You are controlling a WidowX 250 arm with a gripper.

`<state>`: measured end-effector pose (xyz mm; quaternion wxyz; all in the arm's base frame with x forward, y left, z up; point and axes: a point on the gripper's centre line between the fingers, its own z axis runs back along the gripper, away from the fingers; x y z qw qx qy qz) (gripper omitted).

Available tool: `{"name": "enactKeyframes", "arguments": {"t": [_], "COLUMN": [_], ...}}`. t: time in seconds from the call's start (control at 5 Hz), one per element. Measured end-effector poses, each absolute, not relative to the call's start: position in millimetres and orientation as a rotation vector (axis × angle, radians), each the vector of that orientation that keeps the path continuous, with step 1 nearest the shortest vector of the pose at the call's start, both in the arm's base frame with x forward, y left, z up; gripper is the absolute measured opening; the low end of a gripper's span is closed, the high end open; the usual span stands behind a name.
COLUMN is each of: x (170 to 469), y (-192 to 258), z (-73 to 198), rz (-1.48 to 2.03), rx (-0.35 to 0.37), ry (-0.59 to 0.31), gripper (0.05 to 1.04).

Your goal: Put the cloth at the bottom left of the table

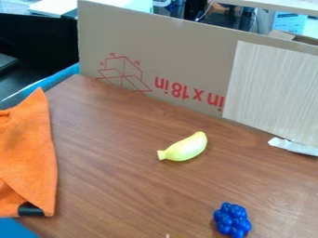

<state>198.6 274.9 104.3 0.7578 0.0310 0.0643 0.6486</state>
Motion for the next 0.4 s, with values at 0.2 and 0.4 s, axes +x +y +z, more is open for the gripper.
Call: {"name": "enactKeyframes", "arguments": {"t": [0.2, 0.4], "x": [222, 262], "y": [259, 235], "z": [109, 116], "rz": [1.245, 1.085], "rx": [-0.01, 0.004], "ry": [0.092, 0.032], "gripper": [0.999, 0.999]}}
